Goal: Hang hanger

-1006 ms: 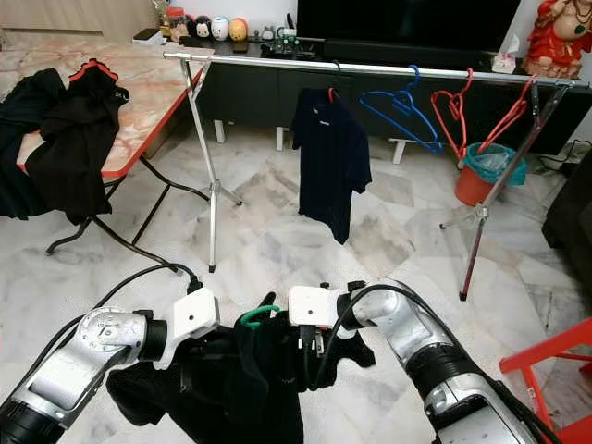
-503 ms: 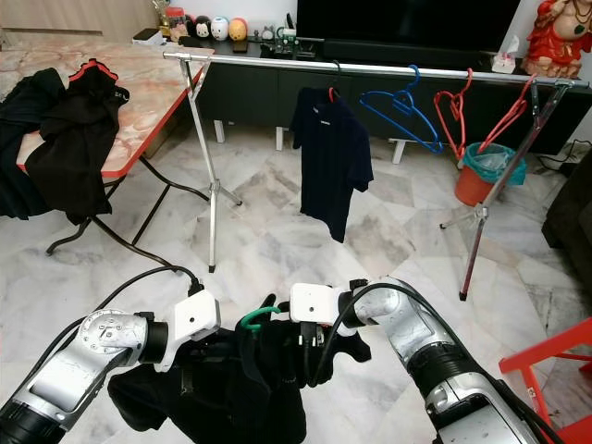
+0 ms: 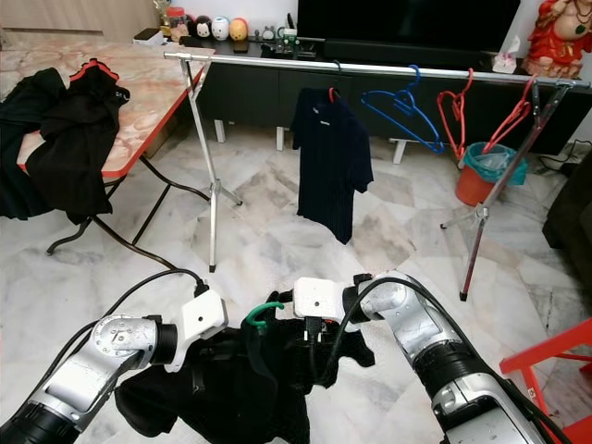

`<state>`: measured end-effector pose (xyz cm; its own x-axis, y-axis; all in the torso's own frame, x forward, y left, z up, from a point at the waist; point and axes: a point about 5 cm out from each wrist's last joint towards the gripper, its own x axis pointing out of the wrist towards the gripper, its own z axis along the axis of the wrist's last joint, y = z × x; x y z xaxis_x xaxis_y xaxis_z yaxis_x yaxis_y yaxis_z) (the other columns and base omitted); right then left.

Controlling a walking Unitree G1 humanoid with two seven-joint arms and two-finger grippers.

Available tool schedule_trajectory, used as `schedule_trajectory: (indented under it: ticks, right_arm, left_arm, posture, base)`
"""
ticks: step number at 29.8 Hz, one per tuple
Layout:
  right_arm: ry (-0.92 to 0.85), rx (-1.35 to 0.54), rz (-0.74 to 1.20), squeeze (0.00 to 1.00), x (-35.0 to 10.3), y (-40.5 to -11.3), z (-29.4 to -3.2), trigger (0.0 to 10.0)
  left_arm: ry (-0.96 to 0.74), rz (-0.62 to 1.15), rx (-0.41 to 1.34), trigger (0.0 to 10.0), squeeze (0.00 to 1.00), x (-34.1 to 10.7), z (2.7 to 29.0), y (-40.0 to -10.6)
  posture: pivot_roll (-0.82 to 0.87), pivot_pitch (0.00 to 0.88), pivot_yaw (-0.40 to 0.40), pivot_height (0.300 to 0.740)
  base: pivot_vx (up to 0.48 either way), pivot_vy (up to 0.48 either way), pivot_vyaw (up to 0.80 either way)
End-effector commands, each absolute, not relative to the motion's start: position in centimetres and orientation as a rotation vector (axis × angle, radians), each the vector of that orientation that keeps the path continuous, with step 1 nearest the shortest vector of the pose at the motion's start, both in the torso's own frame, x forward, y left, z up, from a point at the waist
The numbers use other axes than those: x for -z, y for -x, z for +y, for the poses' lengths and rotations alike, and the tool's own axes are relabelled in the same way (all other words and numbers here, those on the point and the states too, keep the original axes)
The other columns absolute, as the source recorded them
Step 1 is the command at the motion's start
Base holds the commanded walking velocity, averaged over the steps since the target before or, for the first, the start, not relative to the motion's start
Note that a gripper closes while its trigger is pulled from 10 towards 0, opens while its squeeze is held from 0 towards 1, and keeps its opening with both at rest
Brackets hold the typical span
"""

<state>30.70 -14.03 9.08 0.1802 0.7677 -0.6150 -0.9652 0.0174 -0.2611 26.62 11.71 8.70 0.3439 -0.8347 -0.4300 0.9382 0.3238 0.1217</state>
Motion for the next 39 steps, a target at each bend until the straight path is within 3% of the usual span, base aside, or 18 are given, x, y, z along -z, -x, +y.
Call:
schedule_trajectory:
  ticks: [1, 3, 5, 6, 7, 8, 10, 11, 12, 14, 15, 16, 20, 22, 24, 33, 39]
  right_arm:
    - [0.736, -1.370, 0.342, 1.00, -9.3, -30.7, -14.5, 10.0]
    - [0.752, -1.341, 0.346, 1.00, -9.2, -30.8, -14.8, 10.0]
    - [0.772, -1.167, 0.312, 1.00, -9.7, -32.1, -15.9, 10.0]
    - [0.779, -1.092, 0.294, 0.89, -9.8, -32.6, -16.3, 10.0]
    - [0.784, -1.048, 0.283, 0.89, -9.9, -32.9, -16.6, 10.0]
    - [0.764, -0.923, 0.255, 0.00, -10.3, -33.7, -17.1, 10.0]
    - [0.721, -0.772, 0.227, 0.00, -10.8, -34.5, -17.8, 10.0]
    - [0.639, -0.606, 0.185, 0.00, -11.3, -35.2, -18.7, 10.0]
    - [0.639, -0.606, 0.185, 0.00, -11.3, -35.2, -18.7, 10.0]
    - [0.566, -0.495, 0.196, 0.00, -11.0, -35.2, -19.8, 10.0]
    - [0.507, -0.427, 0.202, 0.00, -10.6, -35.0, -20.6, 10.0]
    - [0.453, -0.369, 0.204, 0.00, -10.1, -34.7, -21.2, 10.0]
    - [0.402, -0.255, 0.186, 0.00, -9.4, -34.2, -22.4, 10.0]
    - [0.251, 0.015, 0.232, 0.00, -6.3, -32.0, -25.0, 10.0]
    - [0.226, 0.076, 0.290, 0.00, -4.6, -30.8, -25.5, 10.0]
    - [-0.019, 0.319, 0.545, 0.00, 2.4, -24.2, -25.9, 10.0]
    - [-0.045, 0.362, 0.684, 0.00, 4.6, -21.8, -25.4, 10.0]
  left_arm:
    - [-0.405, 0.260, 1.146, 0.0, 0.00, -9.6, 12.0, -27.5]
    - [-0.406, 0.249, 1.119, 0.0, 0.00, -9.7, 12.1, -27.7]
    - [-0.403, 0.231, 1.062, 0.0, 0.00, -9.7, 12.3, -28.2]
    - [-0.404, 0.225, 1.042, 0.0, 0.00, -9.7, 12.4, -28.3]
    - [-0.405, 0.222, 1.030, 0.0, 0.00, -9.7, 12.5, -28.4]
    - [-0.401, 0.219, 0.993, 0.0, 0.00, -9.6, 12.7, -28.6]
    - [-0.400, 0.211, 0.951, 0.0, 0.00, -9.6, 12.9, -28.9]
    - [-0.428, 0.201, 0.844, 0.0, 0.00, -9.3, 13.5, -29.5]
    - [-0.428, 0.201, 0.844, 0.0, 0.00, -9.3, 13.5, -29.5]
    - [-0.416, 0.198, 0.750, 3.6, 0.00, -9.1, 14.2, -30.0]
    - [-0.402, 0.199, 0.698, 9.1, 0.00, -8.9, 14.7, -30.2]
    - [-0.393, 0.198, 0.653, 10.0, 0.00, -8.7, 15.1, -30.4]
    - [-0.380, 0.191, 0.578, 10.0, 0.00, -8.4, 15.7, -30.6]
    - [-0.278, 0.164, 0.435, 10.0, 0.00, -8.0, 16.7, -30.7]
    - [-0.248, 0.144, 0.389, 10.0, 0.00, -8.0, 17.0, -30.7]
    - [-0.163, 0.106, 0.286, 10.0, 0.00, -7.9, 17.8, -30.3]
    - [-0.158, 0.095, 0.280, 10.0, 0.00, -8.1, 17.6, -30.7]
  posture:
    - [0.04, 0.000, -0.034, 0.740]
    - [0.04, 0.000, -0.034, 0.740]
    - [0.04, 0.000, -0.035, 0.740]
    - [0.04, 0.000, -0.035, 0.740]
    - [0.04, 0.000, -0.035, 0.740]
    - [0.03, 0.000, -0.035, 0.740]
    - [0.03, 0.000, -0.035, 0.740]
    - [0.03, 0.000, -0.034, 0.740]
    - [0.03, 0.000, -0.034, 0.740]
    - [0.03, 0.000, -0.035, 0.740]
    - [0.03, 0.000, -0.035, 0.740]
    - [0.03, 0.000, -0.035, 0.740]
    - [0.03, 0.000, -0.035, 0.740]
    - [0.02, 0.000, -0.026, 0.740]
    - [0.02, 0.000, -0.023, 0.740]
    - [0.03, 0.000, -0.018, 0.740]
    - [0.03, 0.000, -0.014, 0.740]
  base:
    - [0.000, 0.000, 0.00]
    - [0.000, 0.000, 0.00]
    - [0.000, 0.000, 0.00]
    - [0.000, 0.000, 0.00]
    - [0.000, 0.000, 0.00]
    - [0.000, 0.000, 0.00]
    - [0.000, 0.000, 0.00]
    - [0.000, 0.000, 0.00]
    - [0.000, 0.000, 0.00]
    - [0.000, 0.000, 0.00]
    - [0.000, 0.000, 0.00]
    - [0.000, 0.000, 0.00]
    - [0.000, 0.000, 0.00]
    - [0.000, 0.000, 0.00]
    - [0.000, 0.000, 0.00]
    - [0.000, 0.000, 0.00]
    - [0.173, 0.000, 0.00]
